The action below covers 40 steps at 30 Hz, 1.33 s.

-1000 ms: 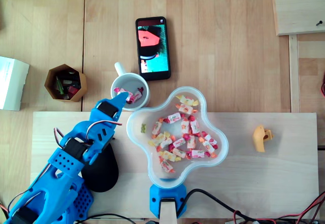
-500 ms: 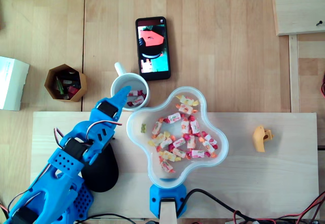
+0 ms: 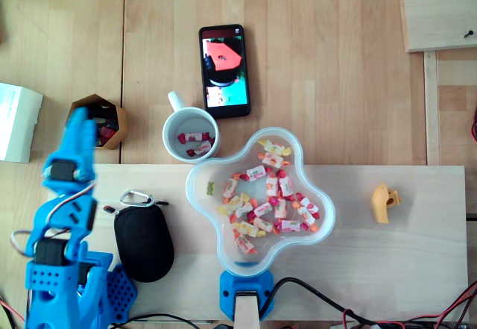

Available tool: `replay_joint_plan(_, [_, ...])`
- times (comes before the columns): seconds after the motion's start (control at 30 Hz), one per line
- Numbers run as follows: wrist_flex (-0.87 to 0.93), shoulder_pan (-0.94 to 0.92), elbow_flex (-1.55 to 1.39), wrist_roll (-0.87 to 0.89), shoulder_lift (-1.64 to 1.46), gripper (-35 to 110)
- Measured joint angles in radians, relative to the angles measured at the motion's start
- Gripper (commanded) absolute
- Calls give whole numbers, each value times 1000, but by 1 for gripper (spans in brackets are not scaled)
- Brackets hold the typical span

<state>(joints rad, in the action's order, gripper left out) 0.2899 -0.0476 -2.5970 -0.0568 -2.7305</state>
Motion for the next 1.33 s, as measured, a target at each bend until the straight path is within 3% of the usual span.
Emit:
replay_joint_plan(0.23, [-360,137,-307,0,-176,20])
replay_joint_plan(0.47, [-637,138,-509,0,-282,20])
replay_joint_plan(1.33, [-666,144,-512,-9,-311,21])
